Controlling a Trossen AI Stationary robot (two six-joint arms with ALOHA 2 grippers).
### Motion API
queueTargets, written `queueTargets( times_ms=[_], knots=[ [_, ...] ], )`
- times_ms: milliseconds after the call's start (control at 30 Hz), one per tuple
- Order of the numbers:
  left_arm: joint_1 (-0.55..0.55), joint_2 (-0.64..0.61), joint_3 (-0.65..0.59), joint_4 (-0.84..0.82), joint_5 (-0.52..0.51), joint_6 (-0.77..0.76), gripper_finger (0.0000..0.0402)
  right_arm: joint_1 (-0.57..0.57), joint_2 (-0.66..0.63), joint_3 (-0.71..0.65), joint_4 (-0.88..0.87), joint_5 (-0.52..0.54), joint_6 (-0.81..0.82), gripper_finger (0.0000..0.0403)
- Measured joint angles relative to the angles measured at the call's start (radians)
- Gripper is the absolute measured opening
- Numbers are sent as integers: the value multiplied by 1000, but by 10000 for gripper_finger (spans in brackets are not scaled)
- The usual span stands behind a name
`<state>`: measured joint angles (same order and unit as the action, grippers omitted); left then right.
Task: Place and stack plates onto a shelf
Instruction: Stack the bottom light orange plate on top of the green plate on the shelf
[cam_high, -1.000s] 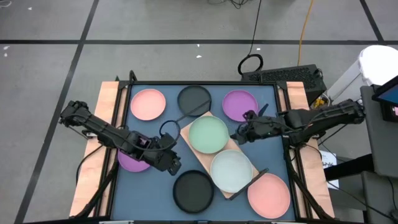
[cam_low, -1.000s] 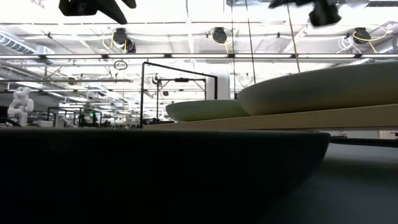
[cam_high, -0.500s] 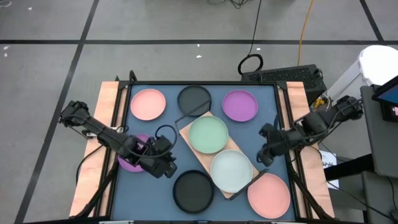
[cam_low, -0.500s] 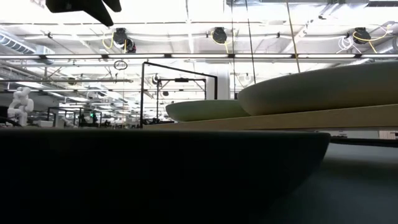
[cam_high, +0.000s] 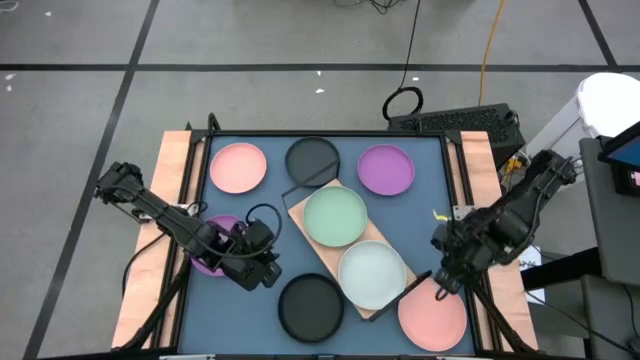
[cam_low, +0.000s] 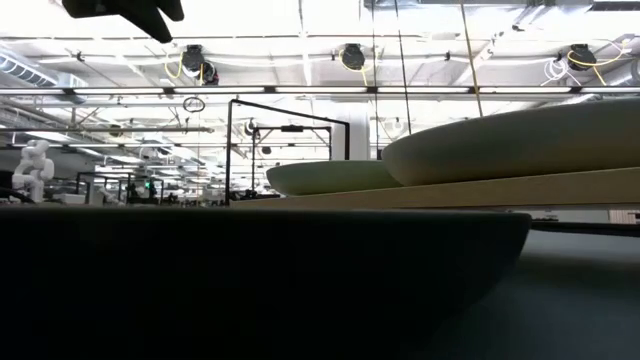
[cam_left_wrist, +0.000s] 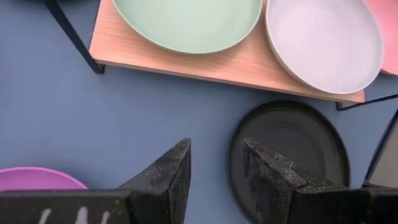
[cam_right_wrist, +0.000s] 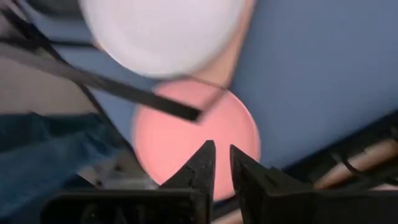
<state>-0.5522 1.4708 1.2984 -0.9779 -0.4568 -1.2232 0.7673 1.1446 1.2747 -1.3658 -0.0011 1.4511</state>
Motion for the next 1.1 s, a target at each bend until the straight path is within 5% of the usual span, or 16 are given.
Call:
queueTargets(
  times_ms=[533, 700, 1100],
  knots=[
    [-12, 0, 0, -17, 1, -13, 145, 173, -42, -528, 554, -73, 94, 125],
    [-11, 0, 0, -18, 14, -14, 145, 177, -48, -610, 547, -108, 171, 166],
    [-11, 0, 0, -19, 37, -10, 145, 188, -58, -700, 587, -53, -17, 211]
  ],
)
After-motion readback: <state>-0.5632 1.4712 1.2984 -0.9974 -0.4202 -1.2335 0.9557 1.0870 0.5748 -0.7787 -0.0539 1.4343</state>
